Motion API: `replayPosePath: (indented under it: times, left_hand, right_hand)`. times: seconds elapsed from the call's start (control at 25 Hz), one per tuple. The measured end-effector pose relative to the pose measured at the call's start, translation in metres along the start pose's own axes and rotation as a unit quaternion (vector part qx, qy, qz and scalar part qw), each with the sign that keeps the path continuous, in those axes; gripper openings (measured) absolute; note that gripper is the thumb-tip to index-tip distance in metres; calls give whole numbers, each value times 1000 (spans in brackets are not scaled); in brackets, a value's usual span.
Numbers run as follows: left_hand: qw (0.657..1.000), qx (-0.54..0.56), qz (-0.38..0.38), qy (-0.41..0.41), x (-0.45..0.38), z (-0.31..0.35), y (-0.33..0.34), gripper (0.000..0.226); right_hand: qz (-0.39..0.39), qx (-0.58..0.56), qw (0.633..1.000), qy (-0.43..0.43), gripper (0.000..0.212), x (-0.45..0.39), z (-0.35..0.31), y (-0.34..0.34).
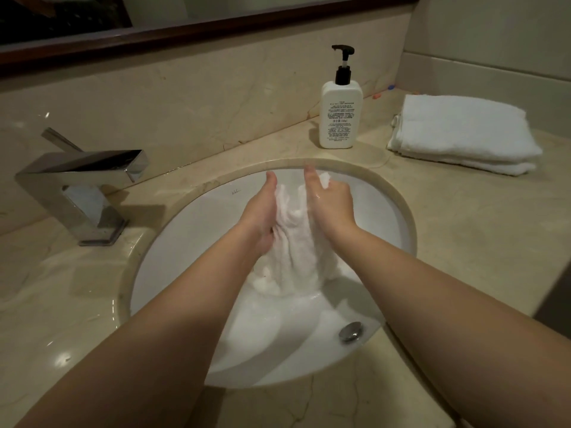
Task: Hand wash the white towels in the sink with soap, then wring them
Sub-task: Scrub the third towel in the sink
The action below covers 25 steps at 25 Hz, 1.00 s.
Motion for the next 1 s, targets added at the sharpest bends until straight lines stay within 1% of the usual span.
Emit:
replayPosePath:
  times: [0.04,0.12,0.2,0.28,0.36,0.48,0.56,0.64,0.68,0.72,0.76,0.8,0.84,0.88,0.92,1.0]
  left_hand:
    - [1000,-8,2,3,-1,3,-7,69]
    - [998,-60,19,-2,-5,6,-23,61]
    - [990,-137,26,-22,-4,5,-33,39]
    - [978,-205,19,-43,-4,0,-38,20]
    - [971,-237,1,-41,-5,-2,-41,10]
    - [971,-236,-14,-25,-7,-7,-47,19]
    - [965,-261,10,1,-3,-9,-51,24]
    - [944,-326,49,33,1,-11,-51,35]
    - [930,-361,53,37,3,-12,-50,41]
    - [919,-391,42,28,5,-14,-49,46]
    - [910,-414,15,5,8,-17,-47,50]
    - [905,-425,-14,-22,10,-20,-47,54]
    - [903,-427,-38,-39,11,-23,-47,55]
    - [905,-420,-53,-39,11,-24,-46,53]
    - [915,-398,-59,-25,9,-23,-45,49]
    - [945,-325,-38,23,11,-16,-40,41]
  right_hand:
    - [-29,-7,999,26,45,-3,1,-2]
    - [-88,-18,992,92,26,-8,6,-5]
    - [-149,-8,976,155,17,-7,14,-5]
    - [-197,35,964,174,11,-2,22,-2]
    - [-202,92,961,162,11,1,27,-2]
    - [-168,162,960,157,25,0,35,-5]
    - [-154,183,958,156,40,1,37,-5]
    - [-153,222,950,160,52,3,37,-5]
    - [-162,265,936,167,54,6,35,-6]
    - [-180,312,916,177,54,10,33,-6]
    - [-195,348,898,186,53,13,30,-7]
    - [-205,365,889,186,52,15,29,-6]
    - [-206,368,889,180,52,17,28,-6]
    - [-202,351,899,168,53,16,29,-5]
    - [-191,318,916,153,52,15,29,-4]
    - [-156,223,956,110,47,11,26,-10]
Point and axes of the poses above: each hand's wrist, its own x-axis away from the middle knuckle, its own y-axis out of the palm, z = x × y, the point moved 4 cm from there along -x, towards the middle knuckle, and after that the axes turned 6 degrees about x, right-handed, at the moved point
